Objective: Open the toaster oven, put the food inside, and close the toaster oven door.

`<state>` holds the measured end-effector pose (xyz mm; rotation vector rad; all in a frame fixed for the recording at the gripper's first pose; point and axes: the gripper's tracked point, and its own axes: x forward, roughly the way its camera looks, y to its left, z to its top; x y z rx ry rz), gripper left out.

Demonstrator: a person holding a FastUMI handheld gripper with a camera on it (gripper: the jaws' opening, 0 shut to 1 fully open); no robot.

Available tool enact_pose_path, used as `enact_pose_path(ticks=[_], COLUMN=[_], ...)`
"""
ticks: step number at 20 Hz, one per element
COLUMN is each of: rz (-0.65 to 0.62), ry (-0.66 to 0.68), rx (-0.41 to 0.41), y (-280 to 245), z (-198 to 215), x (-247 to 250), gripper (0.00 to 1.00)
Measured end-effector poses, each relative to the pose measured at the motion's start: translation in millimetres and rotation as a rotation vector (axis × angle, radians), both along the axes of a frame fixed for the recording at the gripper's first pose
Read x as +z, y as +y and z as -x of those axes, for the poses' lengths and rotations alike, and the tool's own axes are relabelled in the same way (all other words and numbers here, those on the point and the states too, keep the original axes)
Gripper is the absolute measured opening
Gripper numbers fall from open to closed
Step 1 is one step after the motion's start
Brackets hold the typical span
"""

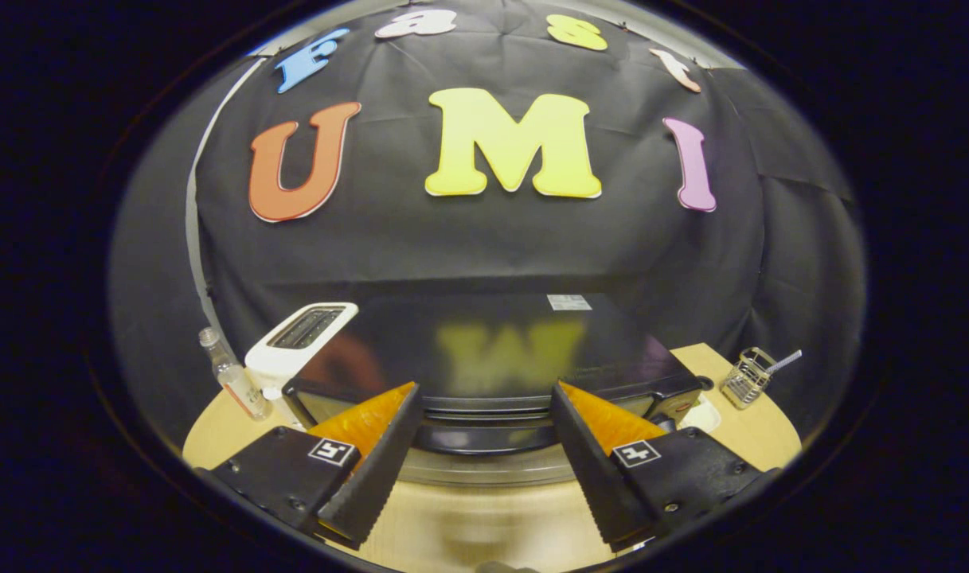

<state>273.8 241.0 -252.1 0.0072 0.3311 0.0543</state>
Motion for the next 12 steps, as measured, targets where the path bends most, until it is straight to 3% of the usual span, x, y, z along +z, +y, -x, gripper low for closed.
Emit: enact_pose_path(ticks=[12], rz=[0.011], ry=[0.031], rx=[0.008], y=[-8.5], z=[81.2], x=[-31.8], gripper=[1.00])
